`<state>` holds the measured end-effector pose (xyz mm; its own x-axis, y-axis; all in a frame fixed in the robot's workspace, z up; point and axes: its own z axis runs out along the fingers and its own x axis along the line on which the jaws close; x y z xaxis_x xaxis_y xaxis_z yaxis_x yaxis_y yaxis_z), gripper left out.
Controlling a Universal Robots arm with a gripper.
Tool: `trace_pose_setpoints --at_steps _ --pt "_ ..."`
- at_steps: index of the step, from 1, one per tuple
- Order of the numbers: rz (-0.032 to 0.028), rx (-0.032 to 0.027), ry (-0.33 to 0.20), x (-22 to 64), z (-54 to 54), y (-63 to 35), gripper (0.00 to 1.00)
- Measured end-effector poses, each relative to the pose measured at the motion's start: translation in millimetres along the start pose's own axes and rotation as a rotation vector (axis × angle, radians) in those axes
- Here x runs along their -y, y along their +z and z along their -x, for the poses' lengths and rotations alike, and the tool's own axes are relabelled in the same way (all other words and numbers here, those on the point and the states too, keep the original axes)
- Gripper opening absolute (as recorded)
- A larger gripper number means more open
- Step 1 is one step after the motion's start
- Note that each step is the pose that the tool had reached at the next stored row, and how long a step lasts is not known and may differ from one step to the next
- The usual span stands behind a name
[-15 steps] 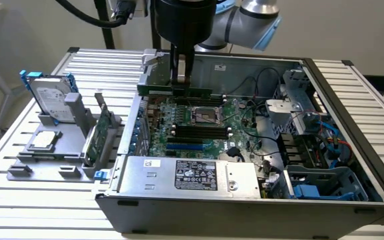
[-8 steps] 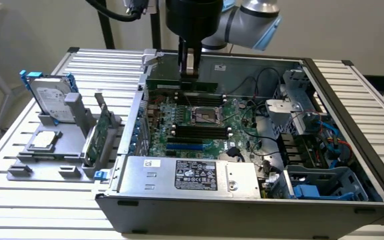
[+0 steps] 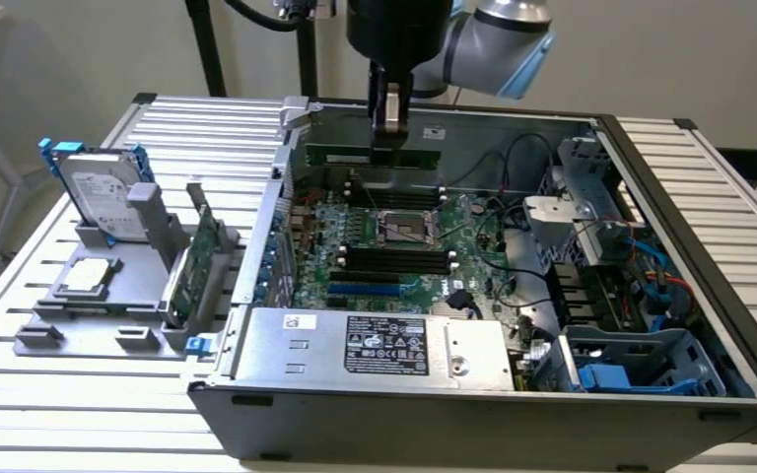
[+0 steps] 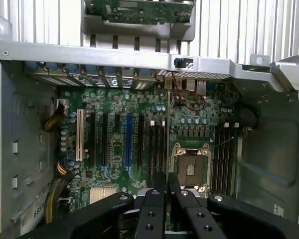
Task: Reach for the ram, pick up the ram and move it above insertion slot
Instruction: 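Pick up the ram and move it above insertion slot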
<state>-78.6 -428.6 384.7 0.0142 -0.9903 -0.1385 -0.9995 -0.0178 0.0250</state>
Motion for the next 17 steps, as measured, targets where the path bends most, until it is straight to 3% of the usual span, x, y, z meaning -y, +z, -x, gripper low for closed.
trace_pose_setpoints --at_steps 10,17 --pt "-0.0095 -0.0002 -0.002 19.6 22.0 7.3 0.14" --pt "-0.0201 -0.0002 0.007 23.8 27.6 11.0 0.14"
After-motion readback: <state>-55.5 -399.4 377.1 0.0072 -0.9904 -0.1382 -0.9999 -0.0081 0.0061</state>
